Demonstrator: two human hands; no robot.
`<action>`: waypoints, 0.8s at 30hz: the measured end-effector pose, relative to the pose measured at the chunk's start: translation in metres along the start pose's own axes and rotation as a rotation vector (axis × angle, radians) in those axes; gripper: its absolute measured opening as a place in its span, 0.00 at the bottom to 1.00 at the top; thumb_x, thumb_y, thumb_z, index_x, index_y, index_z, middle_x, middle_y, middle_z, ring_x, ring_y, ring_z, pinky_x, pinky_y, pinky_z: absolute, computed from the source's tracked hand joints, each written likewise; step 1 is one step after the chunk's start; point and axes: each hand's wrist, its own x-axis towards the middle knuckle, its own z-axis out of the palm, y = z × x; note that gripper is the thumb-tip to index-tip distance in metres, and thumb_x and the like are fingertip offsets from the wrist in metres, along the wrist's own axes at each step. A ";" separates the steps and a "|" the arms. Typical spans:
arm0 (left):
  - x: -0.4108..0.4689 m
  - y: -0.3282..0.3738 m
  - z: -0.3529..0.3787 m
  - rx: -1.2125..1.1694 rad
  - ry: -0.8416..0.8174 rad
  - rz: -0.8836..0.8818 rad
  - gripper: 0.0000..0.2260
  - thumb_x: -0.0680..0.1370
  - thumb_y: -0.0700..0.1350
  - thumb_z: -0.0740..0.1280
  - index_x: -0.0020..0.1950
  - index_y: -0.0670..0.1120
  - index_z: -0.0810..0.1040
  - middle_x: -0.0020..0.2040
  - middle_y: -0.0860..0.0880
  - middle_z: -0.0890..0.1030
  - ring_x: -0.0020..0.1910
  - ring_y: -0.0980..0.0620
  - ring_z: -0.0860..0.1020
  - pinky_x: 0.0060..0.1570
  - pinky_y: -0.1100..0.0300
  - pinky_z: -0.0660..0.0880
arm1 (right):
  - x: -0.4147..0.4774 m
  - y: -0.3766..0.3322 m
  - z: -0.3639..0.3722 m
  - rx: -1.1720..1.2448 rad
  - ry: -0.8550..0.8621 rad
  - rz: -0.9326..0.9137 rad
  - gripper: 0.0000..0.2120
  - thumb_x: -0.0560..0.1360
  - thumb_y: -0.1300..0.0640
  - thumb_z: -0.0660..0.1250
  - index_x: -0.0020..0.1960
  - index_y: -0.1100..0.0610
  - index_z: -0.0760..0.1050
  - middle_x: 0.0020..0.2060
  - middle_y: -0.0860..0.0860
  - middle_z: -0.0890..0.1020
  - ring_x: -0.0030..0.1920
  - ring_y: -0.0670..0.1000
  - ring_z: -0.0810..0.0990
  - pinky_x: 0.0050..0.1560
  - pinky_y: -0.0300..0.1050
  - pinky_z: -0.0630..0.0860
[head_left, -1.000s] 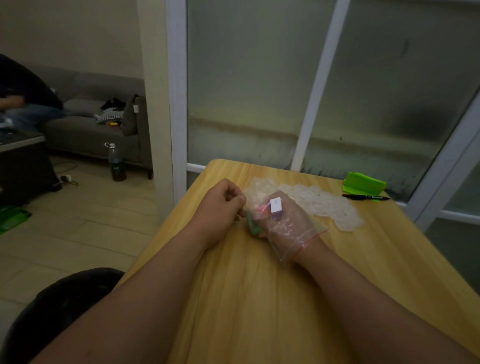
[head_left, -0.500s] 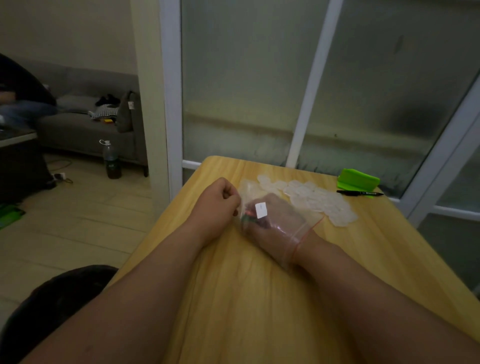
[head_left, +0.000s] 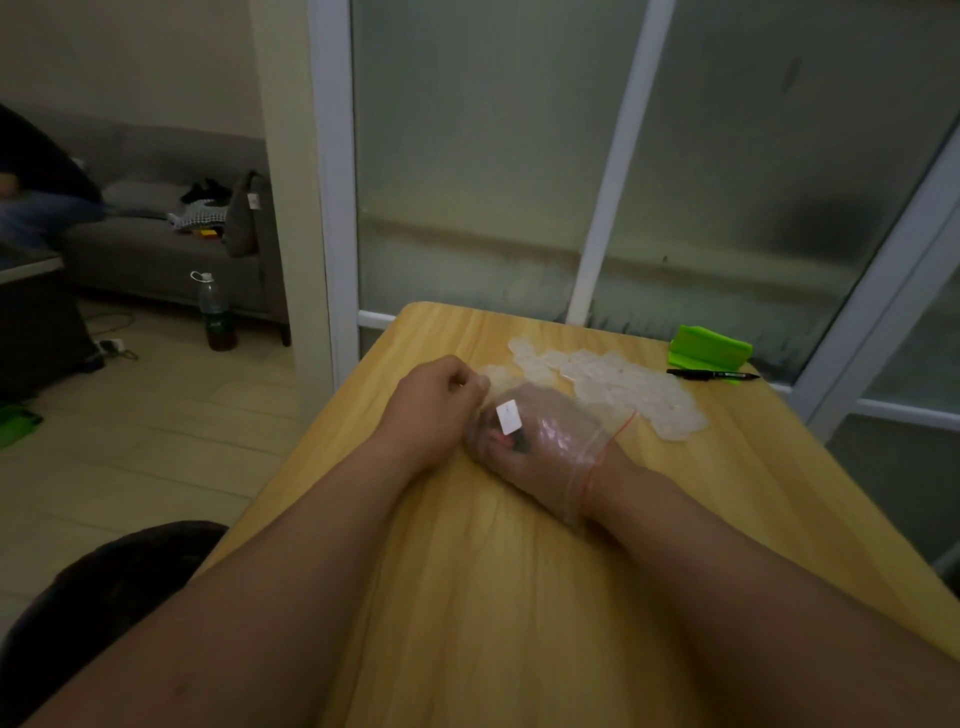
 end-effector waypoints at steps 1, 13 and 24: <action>0.001 -0.002 0.001 0.012 0.026 0.005 0.08 0.83 0.52 0.66 0.49 0.49 0.80 0.42 0.52 0.82 0.42 0.53 0.79 0.41 0.57 0.74 | 0.000 0.002 0.001 -0.033 -0.009 0.003 0.13 0.83 0.42 0.60 0.44 0.47 0.74 0.38 0.45 0.76 0.39 0.46 0.76 0.41 0.50 0.76; 0.005 -0.007 0.002 0.031 0.143 -0.025 0.08 0.84 0.50 0.66 0.47 0.49 0.79 0.42 0.52 0.82 0.42 0.52 0.80 0.43 0.52 0.79 | -0.006 0.010 0.012 0.011 0.167 -0.011 0.15 0.80 0.50 0.61 0.37 0.51 0.63 0.34 0.48 0.71 0.33 0.50 0.70 0.36 0.50 0.72; 0.003 -0.009 0.002 0.152 0.179 -0.048 0.08 0.84 0.49 0.64 0.47 0.49 0.77 0.42 0.54 0.80 0.41 0.53 0.79 0.42 0.52 0.79 | 0.000 0.007 0.004 -0.075 -0.041 -0.005 0.13 0.81 0.46 0.61 0.40 0.50 0.71 0.36 0.46 0.75 0.36 0.48 0.75 0.40 0.54 0.77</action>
